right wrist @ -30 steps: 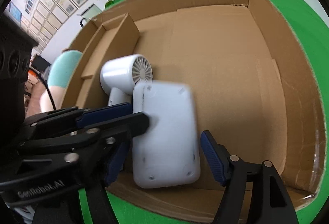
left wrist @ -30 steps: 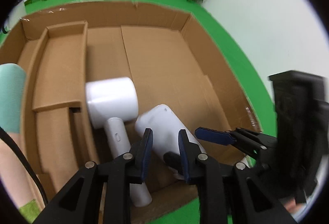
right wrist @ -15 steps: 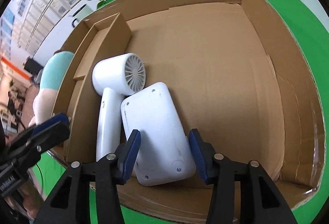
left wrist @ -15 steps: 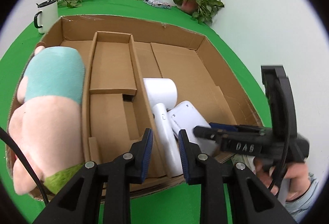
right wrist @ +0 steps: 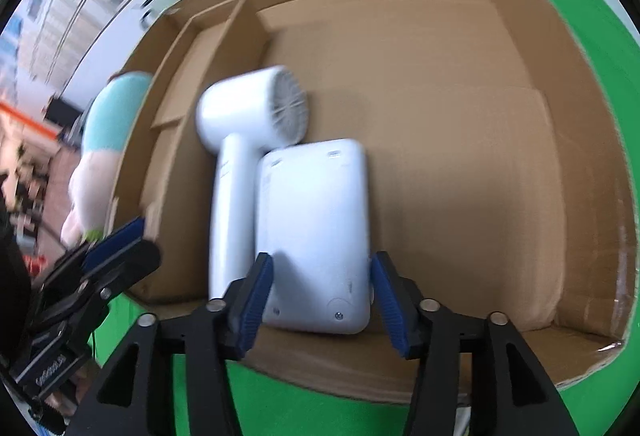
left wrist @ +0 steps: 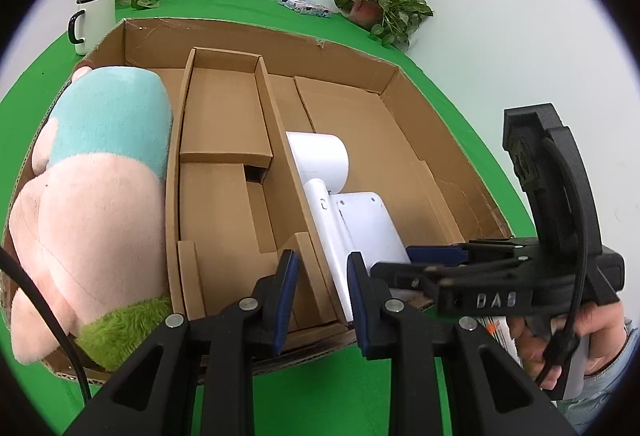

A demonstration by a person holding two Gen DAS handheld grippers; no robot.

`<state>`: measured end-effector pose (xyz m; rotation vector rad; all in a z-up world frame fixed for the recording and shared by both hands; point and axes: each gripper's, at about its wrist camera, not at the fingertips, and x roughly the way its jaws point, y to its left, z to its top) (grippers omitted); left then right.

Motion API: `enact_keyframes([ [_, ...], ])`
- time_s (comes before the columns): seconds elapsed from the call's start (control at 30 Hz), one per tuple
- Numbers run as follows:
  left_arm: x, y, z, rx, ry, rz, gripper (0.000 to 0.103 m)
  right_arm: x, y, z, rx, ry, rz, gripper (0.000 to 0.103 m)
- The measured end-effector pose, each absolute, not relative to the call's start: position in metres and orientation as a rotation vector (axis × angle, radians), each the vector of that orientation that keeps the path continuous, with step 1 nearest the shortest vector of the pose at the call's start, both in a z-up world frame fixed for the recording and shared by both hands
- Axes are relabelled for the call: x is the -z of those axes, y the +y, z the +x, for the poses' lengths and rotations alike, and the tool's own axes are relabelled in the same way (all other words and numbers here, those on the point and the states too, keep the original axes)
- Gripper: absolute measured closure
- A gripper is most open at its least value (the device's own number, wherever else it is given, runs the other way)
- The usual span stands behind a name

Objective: Organize objects
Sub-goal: 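Lower the white case into the box against the hair dryer, then open the left gripper and withdraw toward the green medicine box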

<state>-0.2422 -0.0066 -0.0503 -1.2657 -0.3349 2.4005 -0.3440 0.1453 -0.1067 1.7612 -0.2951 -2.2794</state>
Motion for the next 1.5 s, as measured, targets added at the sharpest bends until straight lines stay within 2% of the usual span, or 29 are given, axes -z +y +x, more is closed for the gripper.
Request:
enact_keyframes([
  [0.27, 0.051, -0.009, -0.237, -2.404, -0.318, -1.260, 0.079, 0.099, 0.139, -0.336, 2.267, -0.242, 1.746, 0.043],
  [0.37, 0.050, -0.010, -0.237, -2.412, -0.318, -1.254, 0.079, 0.091, 0.143, -0.335, 2.315, -0.198, 1.709, 0.038],
  [0.53, 0.047, -0.007, -0.233, -2.437, -0.290, -1.228, 0.079, 0.080, 0.146, -0.330, 2.389, -0.172, 1.617, 0.037],
  [0.57, 0.046, -0.006, -0.233, -2.446, -0.280, -1.218, 0.079, 0.076, 0.146, -0.327, 2.423, -0.149, 1.581, 0.035],
  [0.67, 0.037, 0.002, -0.224, -2.535, -0.203, -1.142, 0.077, 0.056, 0.141, -0.313, 2.562, -0.072, 1.443, 0.009],
  [0.7, 0.034, 0.003, -0.220, -2.560, -0.186, -1.113, 0.074, 0.049, 0.142, -0.302, 2.625, -0.038, 1.371, 0.003],
  [0.73, 0.029, 0.006, -0.214, -2.592, -0.170, -1.064, 0.068, 0.043, 0.142, -0.291, 2.681, -0.014, 1.298, 0.000],
  [0.8, 0.023, 0.011, -0.203, -2.627, -0.164, -0.981, 0.060, 0.035, 0.142, -0.266, 2.776, 0.016, 1.165, 0.001],
  [0.83, 0.020, 0.014, -0.200, -2.631, -0.157, -0.957, 0.059, 0.033, 0.144, -0.257, 2.823, 0.025, 1.126, 0.001],
  [1.0, 0.021, 0.023, -0.193, -2.614, -0.104, -0.982, 0.059, 0.031, 0.176, -0.222, 2.894, -0.134, 1.087, 0.001],
  [1.17, 0.019, 0.015, -0.174, -2.681, -0.089, -0.988, 0.059, 0.036, 0.189, -0.199, 2.851, -0.122, 1.121, 0.001],
  [1.2, 0.017, 0.016, -0.166, -2.716, -0.049, -0.969, 0.058, 0.036, 0.188, -0.192, 2.851, -0.111, 1.094, 0.001],
  [1.3, 0.014, 0.020, -0.143, -2.813, 0.053, -0.905, 0.033, 0.034, 0.177, -0.164, 2.878, -0.091, 0.986, 0.001],
  [1.37, 0.013, 0.026, -0.124, -2.873, 0.105, -0.841, 0.022, 0.032, 0.166, -0.145, 2.925, -0.050, 0.902, 0.001],
  [1.5, 0.017, 0.039, -0.109, -2.989, 0.161, -0.839, 0.021, 0.028, 0.147, -0.123, 2.991, -0.024, 0.761, 0.001],
])
